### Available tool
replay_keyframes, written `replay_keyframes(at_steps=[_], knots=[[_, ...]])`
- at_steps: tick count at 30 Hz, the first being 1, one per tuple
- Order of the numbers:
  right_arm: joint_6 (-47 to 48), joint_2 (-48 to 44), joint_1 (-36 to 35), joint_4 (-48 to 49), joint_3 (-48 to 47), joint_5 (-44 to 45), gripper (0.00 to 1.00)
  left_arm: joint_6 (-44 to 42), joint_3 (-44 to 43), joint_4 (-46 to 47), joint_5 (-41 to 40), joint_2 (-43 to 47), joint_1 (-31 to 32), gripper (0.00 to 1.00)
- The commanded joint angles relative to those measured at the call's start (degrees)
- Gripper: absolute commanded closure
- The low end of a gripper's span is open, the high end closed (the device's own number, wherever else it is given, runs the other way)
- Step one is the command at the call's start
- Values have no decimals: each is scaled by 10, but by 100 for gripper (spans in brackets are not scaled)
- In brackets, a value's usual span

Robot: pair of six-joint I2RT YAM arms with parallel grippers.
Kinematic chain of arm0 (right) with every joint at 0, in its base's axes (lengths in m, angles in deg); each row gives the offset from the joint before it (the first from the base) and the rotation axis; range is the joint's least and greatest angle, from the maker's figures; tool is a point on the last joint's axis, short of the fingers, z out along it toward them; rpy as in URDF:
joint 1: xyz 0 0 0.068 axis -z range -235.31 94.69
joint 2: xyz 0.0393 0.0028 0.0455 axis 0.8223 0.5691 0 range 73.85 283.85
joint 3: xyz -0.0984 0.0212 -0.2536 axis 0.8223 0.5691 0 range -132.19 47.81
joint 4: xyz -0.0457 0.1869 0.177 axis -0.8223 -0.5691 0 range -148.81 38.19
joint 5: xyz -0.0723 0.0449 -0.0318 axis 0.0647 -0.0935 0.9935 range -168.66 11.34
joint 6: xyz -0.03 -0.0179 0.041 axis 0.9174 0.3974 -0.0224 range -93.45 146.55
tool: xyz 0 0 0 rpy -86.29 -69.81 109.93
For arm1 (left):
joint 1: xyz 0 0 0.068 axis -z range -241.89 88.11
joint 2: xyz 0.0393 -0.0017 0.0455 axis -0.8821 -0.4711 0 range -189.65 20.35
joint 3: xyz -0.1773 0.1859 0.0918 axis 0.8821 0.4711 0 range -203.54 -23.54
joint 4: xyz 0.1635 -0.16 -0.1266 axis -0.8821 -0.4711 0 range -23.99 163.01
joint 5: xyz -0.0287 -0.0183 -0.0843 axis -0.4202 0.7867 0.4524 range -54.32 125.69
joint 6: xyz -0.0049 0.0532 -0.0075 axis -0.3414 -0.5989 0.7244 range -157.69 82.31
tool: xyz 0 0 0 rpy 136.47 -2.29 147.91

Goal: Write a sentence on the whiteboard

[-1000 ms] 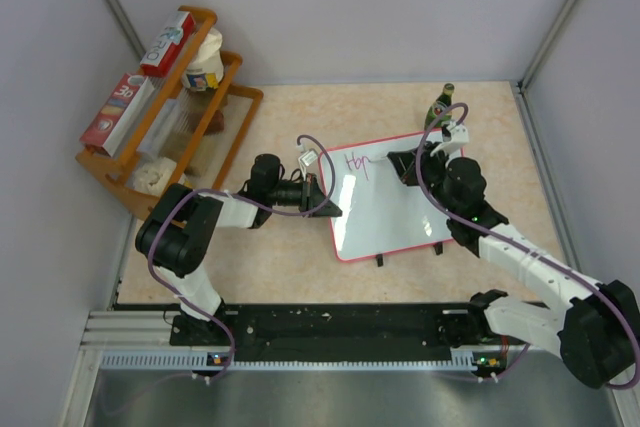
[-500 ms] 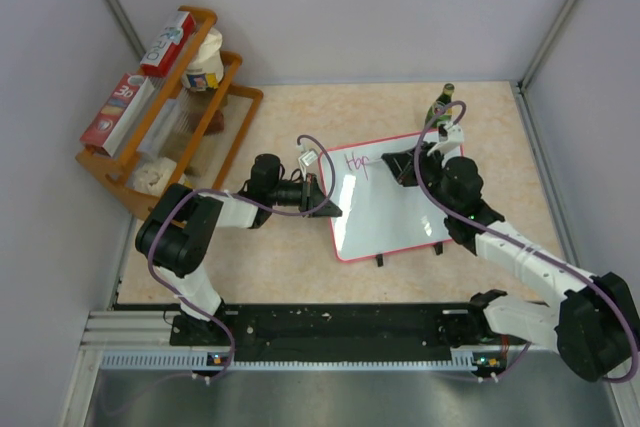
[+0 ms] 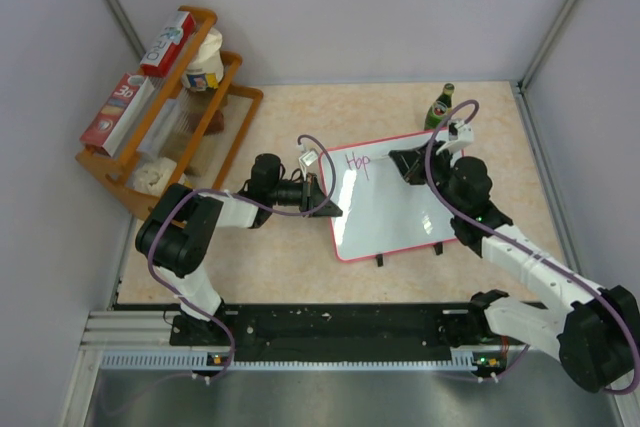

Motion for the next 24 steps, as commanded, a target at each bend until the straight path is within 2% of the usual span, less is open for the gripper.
replay_keyframes(at_steps=[1,24], knots=[[19,-10,7,-7,-28,10,100,-69,10,-51,23,-9,27,100],[49,0,8,-22,-13,60,100,-70,10,-54,22,-10,27,100]])
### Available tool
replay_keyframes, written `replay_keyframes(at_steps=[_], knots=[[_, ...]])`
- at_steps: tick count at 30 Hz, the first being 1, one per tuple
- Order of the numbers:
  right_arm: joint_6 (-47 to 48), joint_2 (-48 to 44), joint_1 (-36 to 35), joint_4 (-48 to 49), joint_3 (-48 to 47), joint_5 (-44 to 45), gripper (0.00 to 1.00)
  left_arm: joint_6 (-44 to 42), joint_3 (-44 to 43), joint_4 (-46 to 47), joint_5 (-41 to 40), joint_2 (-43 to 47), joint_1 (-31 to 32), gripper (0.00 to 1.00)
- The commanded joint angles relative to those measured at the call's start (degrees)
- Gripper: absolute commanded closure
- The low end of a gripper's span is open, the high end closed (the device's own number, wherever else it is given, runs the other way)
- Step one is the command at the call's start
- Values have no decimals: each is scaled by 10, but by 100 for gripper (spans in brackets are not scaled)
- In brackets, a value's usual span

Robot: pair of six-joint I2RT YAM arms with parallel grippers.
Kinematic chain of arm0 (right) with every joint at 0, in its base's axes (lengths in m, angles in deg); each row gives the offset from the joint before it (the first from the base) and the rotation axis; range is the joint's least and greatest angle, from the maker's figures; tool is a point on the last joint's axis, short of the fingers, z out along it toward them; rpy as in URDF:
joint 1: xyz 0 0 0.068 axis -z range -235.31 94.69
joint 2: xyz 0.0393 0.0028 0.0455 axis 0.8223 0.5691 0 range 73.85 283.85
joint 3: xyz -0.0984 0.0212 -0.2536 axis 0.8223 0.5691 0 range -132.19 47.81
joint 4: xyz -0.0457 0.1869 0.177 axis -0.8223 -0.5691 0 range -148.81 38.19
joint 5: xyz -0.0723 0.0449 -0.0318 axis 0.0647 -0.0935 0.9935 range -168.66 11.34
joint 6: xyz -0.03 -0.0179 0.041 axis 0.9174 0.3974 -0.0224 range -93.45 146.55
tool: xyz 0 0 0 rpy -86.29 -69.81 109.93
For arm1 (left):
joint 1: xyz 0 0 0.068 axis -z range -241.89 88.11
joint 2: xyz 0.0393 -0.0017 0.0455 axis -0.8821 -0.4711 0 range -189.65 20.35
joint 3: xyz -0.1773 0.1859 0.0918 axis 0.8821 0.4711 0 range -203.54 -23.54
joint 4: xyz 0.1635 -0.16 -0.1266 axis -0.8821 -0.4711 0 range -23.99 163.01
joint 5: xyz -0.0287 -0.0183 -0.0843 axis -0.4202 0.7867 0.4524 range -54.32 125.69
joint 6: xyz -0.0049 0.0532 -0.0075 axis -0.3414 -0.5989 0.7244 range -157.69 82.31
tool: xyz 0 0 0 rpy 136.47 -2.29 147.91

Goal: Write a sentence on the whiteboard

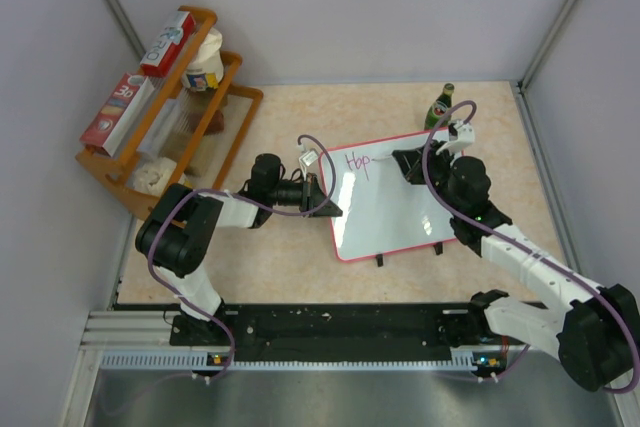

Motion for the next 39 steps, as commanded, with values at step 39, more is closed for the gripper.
replay_keyframes(at_steps=[39], knots=[[0,26,12,5,-32,2,100,-72,9,-55,23,-9,27,100]])
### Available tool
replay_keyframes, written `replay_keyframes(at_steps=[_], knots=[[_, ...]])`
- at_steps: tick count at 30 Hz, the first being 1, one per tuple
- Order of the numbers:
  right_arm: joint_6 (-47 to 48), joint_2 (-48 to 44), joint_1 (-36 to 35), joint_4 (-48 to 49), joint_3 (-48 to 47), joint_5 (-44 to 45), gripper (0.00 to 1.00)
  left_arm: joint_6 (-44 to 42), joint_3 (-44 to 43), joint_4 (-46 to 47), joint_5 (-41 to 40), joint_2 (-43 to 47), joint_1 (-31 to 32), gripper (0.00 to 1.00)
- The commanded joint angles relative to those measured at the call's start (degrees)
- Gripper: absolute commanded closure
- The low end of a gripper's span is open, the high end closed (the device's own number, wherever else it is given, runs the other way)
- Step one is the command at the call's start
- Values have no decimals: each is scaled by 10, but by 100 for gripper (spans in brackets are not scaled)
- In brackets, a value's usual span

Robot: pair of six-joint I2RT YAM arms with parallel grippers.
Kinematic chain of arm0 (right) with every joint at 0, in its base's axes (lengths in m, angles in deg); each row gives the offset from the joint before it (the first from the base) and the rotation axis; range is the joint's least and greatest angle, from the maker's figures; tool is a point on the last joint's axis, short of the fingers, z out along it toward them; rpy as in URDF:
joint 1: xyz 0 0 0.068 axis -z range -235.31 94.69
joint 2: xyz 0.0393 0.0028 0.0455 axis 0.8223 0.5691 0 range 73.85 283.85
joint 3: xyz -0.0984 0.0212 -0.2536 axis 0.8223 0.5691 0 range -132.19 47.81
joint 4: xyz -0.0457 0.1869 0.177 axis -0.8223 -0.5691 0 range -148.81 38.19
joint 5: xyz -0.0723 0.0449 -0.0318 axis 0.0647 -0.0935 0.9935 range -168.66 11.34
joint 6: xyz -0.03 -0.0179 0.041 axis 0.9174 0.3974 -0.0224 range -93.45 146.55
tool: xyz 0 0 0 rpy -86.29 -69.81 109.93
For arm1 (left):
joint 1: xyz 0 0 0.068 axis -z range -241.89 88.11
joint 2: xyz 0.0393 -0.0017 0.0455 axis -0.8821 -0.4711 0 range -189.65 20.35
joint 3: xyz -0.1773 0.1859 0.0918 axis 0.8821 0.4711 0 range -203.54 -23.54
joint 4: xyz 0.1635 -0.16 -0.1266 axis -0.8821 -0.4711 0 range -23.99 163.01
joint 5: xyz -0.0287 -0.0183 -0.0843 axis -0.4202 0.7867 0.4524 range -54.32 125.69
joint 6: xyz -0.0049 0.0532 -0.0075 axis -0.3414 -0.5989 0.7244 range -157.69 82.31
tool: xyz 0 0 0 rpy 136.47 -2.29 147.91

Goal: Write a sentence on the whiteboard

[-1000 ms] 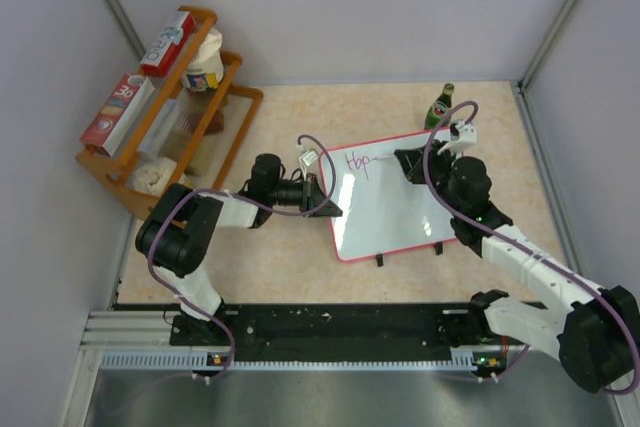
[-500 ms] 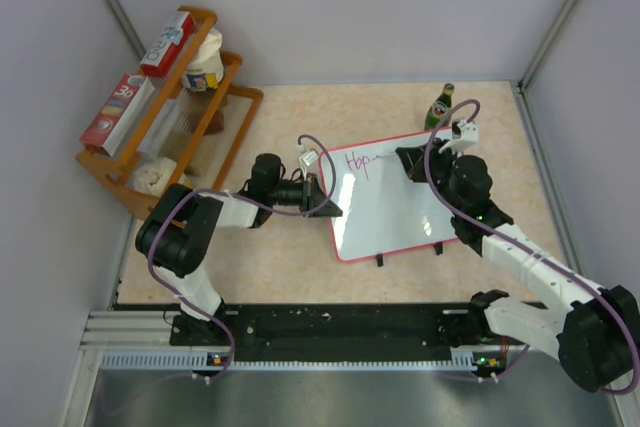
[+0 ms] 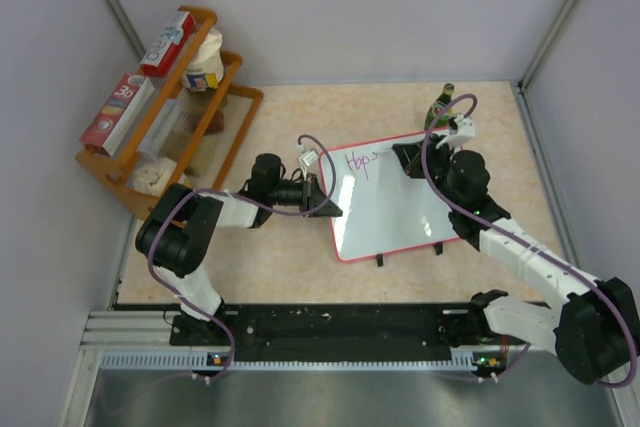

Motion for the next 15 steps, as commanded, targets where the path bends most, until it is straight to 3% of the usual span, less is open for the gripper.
replay_keyframes(at_steps=[1,15], knots=[[1,1,8,-1,-5,-4,100,-72,11,-49,25,-10,28,100],[-2,-24,8,-19,43,-23,100,-72,11,-49,23,-10,28,100]])
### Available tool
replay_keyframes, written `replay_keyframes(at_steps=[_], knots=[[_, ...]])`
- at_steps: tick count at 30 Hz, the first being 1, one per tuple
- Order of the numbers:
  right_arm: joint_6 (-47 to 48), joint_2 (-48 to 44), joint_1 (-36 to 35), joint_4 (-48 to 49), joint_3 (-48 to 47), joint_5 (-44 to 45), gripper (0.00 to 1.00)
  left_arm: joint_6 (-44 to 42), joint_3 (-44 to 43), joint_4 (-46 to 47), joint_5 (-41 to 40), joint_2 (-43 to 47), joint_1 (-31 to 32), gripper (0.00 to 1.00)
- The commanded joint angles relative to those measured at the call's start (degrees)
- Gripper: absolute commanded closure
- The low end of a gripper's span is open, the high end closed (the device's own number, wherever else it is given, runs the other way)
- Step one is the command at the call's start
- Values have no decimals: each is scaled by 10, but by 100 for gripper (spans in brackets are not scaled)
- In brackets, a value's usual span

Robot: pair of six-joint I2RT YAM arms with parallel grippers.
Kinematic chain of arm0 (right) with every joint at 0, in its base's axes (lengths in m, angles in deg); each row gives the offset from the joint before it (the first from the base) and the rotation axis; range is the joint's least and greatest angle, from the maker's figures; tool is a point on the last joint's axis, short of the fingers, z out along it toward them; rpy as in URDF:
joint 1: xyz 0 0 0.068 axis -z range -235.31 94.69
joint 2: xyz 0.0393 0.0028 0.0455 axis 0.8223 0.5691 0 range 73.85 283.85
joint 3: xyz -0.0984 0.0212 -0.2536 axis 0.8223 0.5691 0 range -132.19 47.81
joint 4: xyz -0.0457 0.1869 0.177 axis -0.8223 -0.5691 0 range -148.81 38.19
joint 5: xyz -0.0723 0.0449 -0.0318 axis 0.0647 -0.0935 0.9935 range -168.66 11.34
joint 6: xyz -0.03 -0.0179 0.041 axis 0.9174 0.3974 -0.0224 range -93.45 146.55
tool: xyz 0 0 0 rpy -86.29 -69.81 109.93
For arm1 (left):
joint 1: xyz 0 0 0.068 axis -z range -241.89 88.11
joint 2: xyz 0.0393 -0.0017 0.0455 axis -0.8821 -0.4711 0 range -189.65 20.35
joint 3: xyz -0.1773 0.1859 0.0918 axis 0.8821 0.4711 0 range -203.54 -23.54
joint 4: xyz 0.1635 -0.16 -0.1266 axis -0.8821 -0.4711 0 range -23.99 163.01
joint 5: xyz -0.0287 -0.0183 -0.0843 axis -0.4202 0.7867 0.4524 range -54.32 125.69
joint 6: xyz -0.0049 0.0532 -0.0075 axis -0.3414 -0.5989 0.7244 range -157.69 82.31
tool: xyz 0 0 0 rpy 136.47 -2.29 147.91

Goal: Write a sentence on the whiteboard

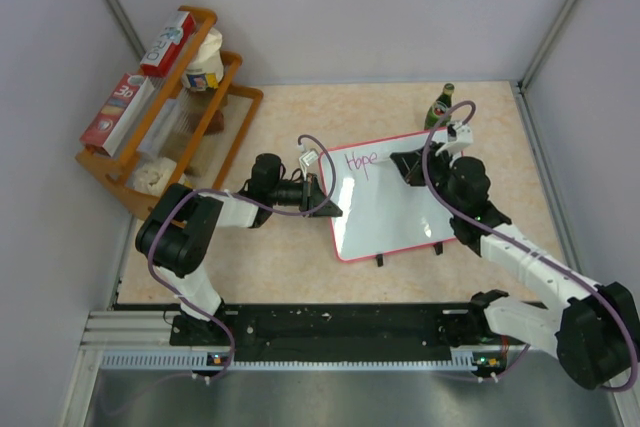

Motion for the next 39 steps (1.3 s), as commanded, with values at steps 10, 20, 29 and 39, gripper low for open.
replay_keyframes(at_steps=[10,20,29,39], knots=[[15,-29,5,-34,16,55,100,-74,11,-49,24,-9,28,100],[22,-25,6,-41,-24,61,100,-74,11,-50,22,-8,28,100],[8,-83,6,-54,-38,37,100,-77,10,-52,22,-8,28,100],[48,-80,17,-87,-68,65,100,-79,11,-54,21,-4,29,100]])
